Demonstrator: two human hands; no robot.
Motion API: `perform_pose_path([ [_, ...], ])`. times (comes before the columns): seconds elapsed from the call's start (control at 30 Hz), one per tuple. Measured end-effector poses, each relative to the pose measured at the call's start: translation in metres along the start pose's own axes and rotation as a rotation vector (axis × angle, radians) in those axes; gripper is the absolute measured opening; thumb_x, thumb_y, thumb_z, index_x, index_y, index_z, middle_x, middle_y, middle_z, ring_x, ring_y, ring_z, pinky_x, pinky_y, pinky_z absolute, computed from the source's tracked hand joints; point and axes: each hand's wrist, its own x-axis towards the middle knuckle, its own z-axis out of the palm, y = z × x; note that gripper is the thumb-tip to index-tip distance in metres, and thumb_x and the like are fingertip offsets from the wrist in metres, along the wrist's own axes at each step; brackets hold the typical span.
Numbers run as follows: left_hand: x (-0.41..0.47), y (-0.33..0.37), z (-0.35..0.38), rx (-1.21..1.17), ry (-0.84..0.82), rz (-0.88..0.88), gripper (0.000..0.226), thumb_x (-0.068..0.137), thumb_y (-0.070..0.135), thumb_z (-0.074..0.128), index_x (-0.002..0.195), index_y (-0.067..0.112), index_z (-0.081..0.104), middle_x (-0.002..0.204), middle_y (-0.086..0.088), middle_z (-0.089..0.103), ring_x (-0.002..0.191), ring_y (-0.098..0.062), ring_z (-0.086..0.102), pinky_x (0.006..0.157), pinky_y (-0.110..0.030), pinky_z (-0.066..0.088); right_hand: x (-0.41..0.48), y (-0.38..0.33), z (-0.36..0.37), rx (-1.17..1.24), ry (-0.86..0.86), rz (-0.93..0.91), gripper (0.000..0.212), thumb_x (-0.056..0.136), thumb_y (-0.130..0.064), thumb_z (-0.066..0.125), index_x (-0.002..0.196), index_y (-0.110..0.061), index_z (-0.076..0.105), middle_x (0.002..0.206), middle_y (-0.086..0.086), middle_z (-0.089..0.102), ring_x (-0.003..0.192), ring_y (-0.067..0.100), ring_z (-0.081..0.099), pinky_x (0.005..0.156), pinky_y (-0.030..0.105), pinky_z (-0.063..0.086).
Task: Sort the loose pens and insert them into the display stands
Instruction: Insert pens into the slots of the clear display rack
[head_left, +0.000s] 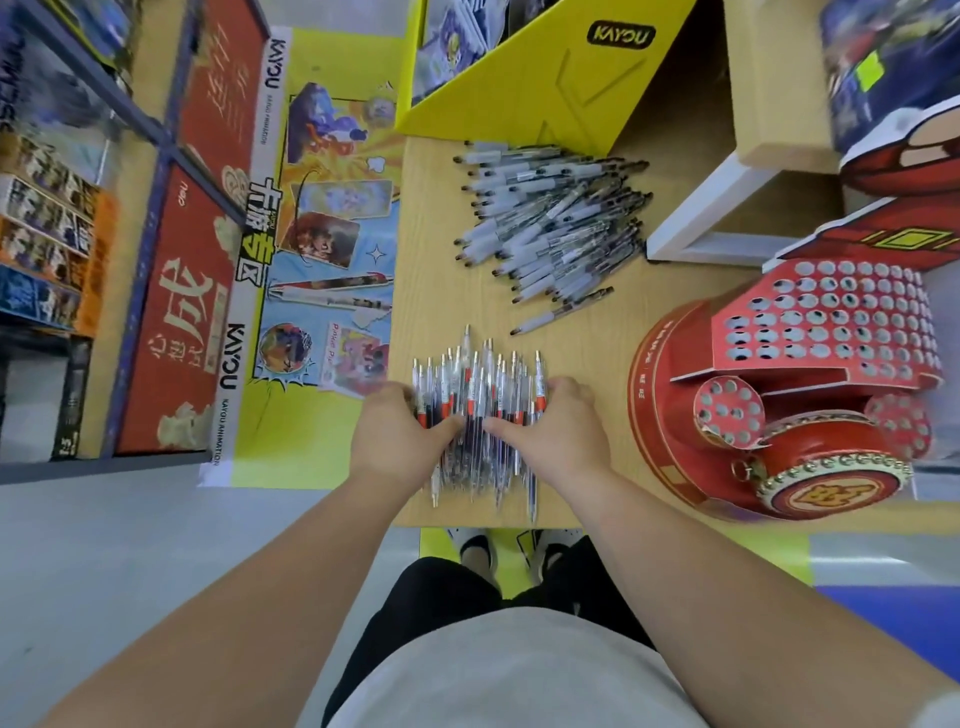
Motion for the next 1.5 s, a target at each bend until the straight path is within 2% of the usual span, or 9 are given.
perform_pose_path([
  [0.17,0.000,0.012,0.014,-0.001,-0.026,0.013,0.056,0.079,0.043,0.083,0.113,0.007,0.056,0.097,-0.004,0.060,0.070,-0.012,0.053,0.052,-0.026,0.036,0.010,0.008,-0.005,0.045,-0.022,0.001,0.096,0.067,-0.060,0.085,0.142,-0.017,0.043,0.141,0.001,0.046,0.121,0.020,0.054,0.089,0.033,0.048],
  [0.37,0.001,0.018,0.020,-0.047,-0.034,0.008,0.068,0.077,0.042,0.085,0.127,0.009,0.054,0.104,-0.005,0.065,0.089,-0.025,0.064,0.073,-0.039,0.056,0.019,0.022,-0.007,0.131,-0.032,-0.001,0.090,0.067,-0.052,0.087,0.141,-0.020,0.046,0.130,0.001,0.057,0.110,0.017,0.058,0.084,0.029,0.048],
  [0.53,-0.001,0.024,0.021,-0.068,-0.044,-0.011,0.048,0.079,0.032,0.084,0.110,0.011,0.054,0.089,-0.005,0.062,0.079,-0.025,0.062,0.056,-0.031,0.047,0.017,0.028,-0.013,0.206,-0.028,-0.039,0.081,0.071,-0.042,0.085,0.141,-0.016,0.052,0.125,-0.002,0.063,0.109,0.014,0.061,0.082,0.024,0.043],
  [0.73,-0.004,0.023,0.021,-0.119,-0.039,-0.009,0.060,0.084,0.026,0.081,0.133,0.007,0.053,0.090,0.001,0.055,0.072,-0.011,0.052,0.053,-0.025,0.038,0.013,0.039,-0.014,0.282,0.001,-0.073,0.019,0.077,-0.030,0.079,0.094,-0.025,0.072,0.084,-0.011,0.068,0.078,0.013,0.066,0.073,0.040,0.058],
  [0.9,-0.006,0.022,0.024,-0.156,-0.023,-0.006,0.057,0.085,0.029,0.081,0.130,0.009,0.053,0.091,0.004,0.055,0.084,-0.023,0.059,0.070,-0.034,0.051,0.012,0.043,-0.011,0.258,0.026,-0.085,0.049,0.082,-0.036,0.081,0.124,-0.018,0.065,0.095,-0.009,0.063,0.088,0.015,0.063,0.082,0.036,0.055],
  [1.0,-0.007,0.022,0.025,-0.183,-0.038,-0.017,0.055,0.086,0.028,0.079,0.130,0.009,0.052,0.088,0.002,0.056,0.079,-0.025,0.062,0.067,-0.039,0.055,0.013,0.045,-0.009,0.259,0.028,-0.062,0.047,0.081,-0.040,0.081,0.120,-0.019,0.065,0.098,-0.008,0.064,0.087,0.012,0.062,0.077,0.031,0.054],
  [1.13,-0.006,0.023,0.026,-0.223,-0.065,-0.043,0.049,0.088,0.022,0.076,0.129,0.008,0.052,0.085,-0.002,0.057,0.065,-0.017,0.055,0.052,-0.028,0.043,0.015,0.045,-0.010,0.284,0.023,-0.037,0.040,0.079,-0.038,0.084,0.109,-0.019,0.067,0.094,-0.008,0.064,0.087,0.010,0.063,0.074,0.025,0.052],
  [1.23,-0.006,0.026,0.028,-0.277,-0.075,-0.093,0.048,0.090,0.017,0.072,0.131,0.006,0.049,0.078,-0.003,0.051,0.057,-0.015,0.049,0.041,-0.021,0.035,0.016,0.044,-0.010,0.334,0.022,-0.007,0.044,0.077,-0.033,0.085,0.113,-0.015,0.067,0.097,-0.004,0.067,0.090,0.014,0.066,0.080,0.032,0.056],
  [1.5,-0.010,0.025,0.030,-0.242,-0.051,-0.056,0.031,0.090,0.018,0.069,0.103,0.016,0.041,0.079,-0.011,0.051,0.064,-0.023,0.046,0.051,-0.030,0.036,0.013,0.035,-0.009,0.283,0.080,0.008,0.045,0.076,-0.032,0.081,0.116,-0.014,0.070,0.082,-0.014,0.063,0.083,0.013,0.066,0.079,0.038,0.058],
])
